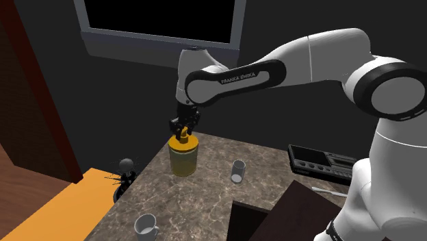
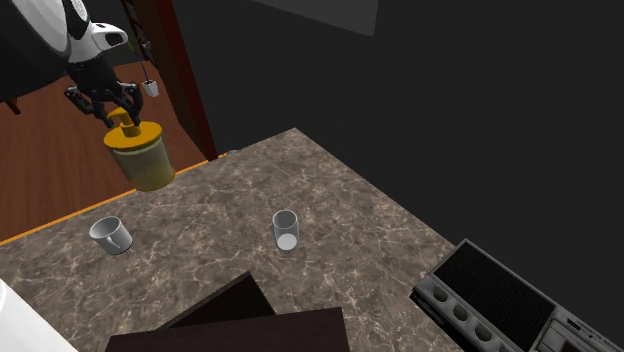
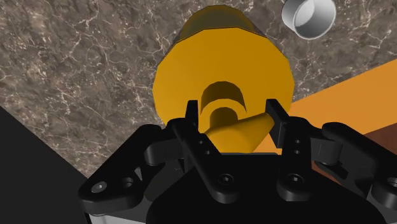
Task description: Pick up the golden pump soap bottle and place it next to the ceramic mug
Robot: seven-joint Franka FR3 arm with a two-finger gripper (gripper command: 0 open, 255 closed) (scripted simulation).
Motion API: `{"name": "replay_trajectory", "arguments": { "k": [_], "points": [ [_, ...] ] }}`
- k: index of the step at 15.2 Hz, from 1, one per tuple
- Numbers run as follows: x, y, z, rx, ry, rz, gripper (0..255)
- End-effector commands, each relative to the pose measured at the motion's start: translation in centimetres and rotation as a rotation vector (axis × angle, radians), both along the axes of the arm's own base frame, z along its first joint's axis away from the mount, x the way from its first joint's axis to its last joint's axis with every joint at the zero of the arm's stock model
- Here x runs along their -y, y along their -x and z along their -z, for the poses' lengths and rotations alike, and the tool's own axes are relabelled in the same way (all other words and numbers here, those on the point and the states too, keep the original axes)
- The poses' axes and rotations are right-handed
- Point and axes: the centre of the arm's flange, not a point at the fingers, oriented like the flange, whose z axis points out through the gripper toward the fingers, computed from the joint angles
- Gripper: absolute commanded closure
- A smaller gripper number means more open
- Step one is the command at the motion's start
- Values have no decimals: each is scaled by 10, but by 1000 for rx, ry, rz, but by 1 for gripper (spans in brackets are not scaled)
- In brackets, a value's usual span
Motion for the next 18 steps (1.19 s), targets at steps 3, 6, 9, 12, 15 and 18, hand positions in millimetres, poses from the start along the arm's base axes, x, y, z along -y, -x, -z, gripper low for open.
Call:
{"name": "replay_trajectory", "arguments": {
  "k": [3,6,9,12,15,18],
  "points": [
    [-33,-1,8,1,-1,2,255],
    [-33,-1,24,1,-1,2,255],
    [-33,-1,40,1,-1,2,255],
    [-33,-1,56,1,-1,2,255],
    [-33,-1,72,1,-1,2,255],
    [-33,-1,87,1,-1,2,255]
  ]
}}
